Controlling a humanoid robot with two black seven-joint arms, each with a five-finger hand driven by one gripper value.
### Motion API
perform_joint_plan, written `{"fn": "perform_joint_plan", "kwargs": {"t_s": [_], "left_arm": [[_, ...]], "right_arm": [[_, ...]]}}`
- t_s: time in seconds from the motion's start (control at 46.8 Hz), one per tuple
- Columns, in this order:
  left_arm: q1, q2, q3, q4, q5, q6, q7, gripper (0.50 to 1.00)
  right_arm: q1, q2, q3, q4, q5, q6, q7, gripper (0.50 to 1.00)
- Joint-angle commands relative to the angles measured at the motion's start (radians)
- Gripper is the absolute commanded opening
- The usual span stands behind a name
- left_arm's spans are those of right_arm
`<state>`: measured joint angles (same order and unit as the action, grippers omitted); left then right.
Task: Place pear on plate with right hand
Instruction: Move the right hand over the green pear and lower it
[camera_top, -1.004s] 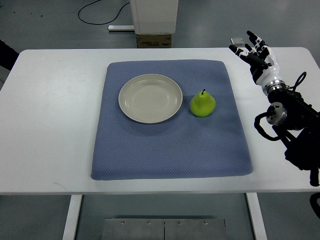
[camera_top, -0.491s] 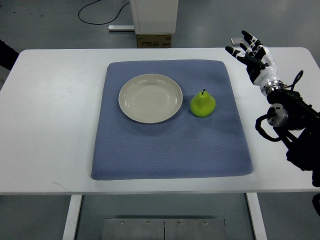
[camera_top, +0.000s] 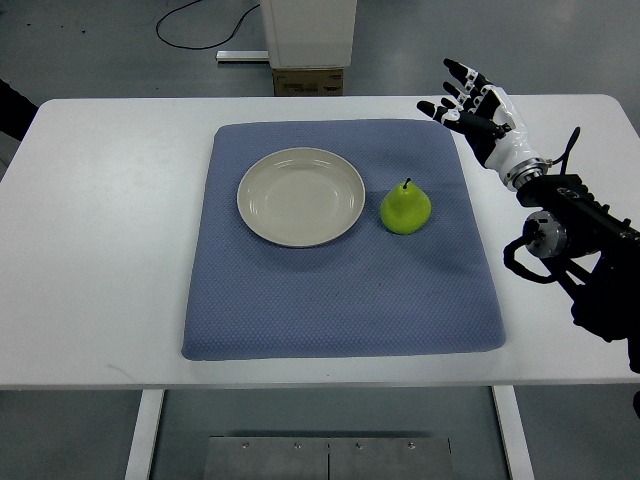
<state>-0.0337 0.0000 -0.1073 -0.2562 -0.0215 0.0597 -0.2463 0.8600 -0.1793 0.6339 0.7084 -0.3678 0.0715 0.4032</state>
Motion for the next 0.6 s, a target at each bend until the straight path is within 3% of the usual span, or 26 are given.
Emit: {"fn": "perform_joint_plan", "kwargs": {"t_s": [0.0,0.47,0.577], "left_arm": [[0.0,0.0,0.0,0.0,0.0,0.0,-0.001,1.0],[0.0,0.0,0.0,0.0,0.0,0.0,-0.001,1.0],[0.0,0.0,0.0,0.0,0.0,0.0,-0.001,1.0]], "right_arm": [[0.004,-0.003,-0.032,0.003,-0.042,0.008,0.029,1.0],[0.047,-0.032,-0.226,0.043,-0.168,0.008,0.201,1.0],[0.062,-0.042,-0.286,0.043,-0.172,0.005,0.208,1.0]]}}
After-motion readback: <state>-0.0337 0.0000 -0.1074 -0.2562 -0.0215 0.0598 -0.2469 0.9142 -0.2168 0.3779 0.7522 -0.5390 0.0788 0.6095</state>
